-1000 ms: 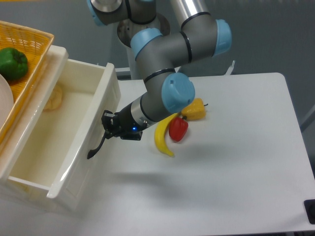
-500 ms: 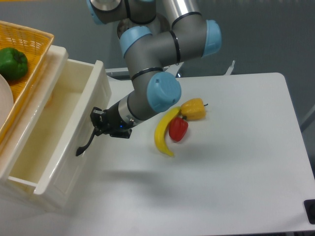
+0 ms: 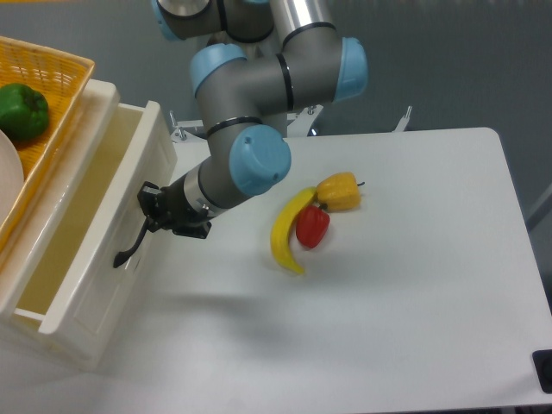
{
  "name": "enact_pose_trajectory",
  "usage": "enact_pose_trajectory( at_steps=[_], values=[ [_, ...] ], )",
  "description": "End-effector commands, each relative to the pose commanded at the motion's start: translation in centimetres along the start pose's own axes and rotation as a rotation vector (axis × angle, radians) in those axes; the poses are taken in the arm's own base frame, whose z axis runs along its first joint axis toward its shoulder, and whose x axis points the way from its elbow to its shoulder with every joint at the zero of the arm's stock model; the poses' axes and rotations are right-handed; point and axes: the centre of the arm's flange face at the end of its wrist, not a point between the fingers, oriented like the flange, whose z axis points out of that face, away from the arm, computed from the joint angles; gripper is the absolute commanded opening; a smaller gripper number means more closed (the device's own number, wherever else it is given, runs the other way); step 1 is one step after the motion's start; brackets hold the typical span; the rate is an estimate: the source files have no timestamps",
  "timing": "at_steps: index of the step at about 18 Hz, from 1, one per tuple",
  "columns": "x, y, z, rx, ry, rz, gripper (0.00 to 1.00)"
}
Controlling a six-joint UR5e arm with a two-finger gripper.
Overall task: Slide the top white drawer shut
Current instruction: 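Push the drawer front with the gripper into the cabinet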
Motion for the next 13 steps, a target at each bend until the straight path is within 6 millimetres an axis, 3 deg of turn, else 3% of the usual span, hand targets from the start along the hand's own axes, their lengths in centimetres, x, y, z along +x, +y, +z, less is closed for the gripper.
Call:
enact_pose_trajectory(
  at_steps=[13],
  values=[
    [2.1,-0.7,2.1,-0.029,0.002,0.019,0.0]
  ],
)
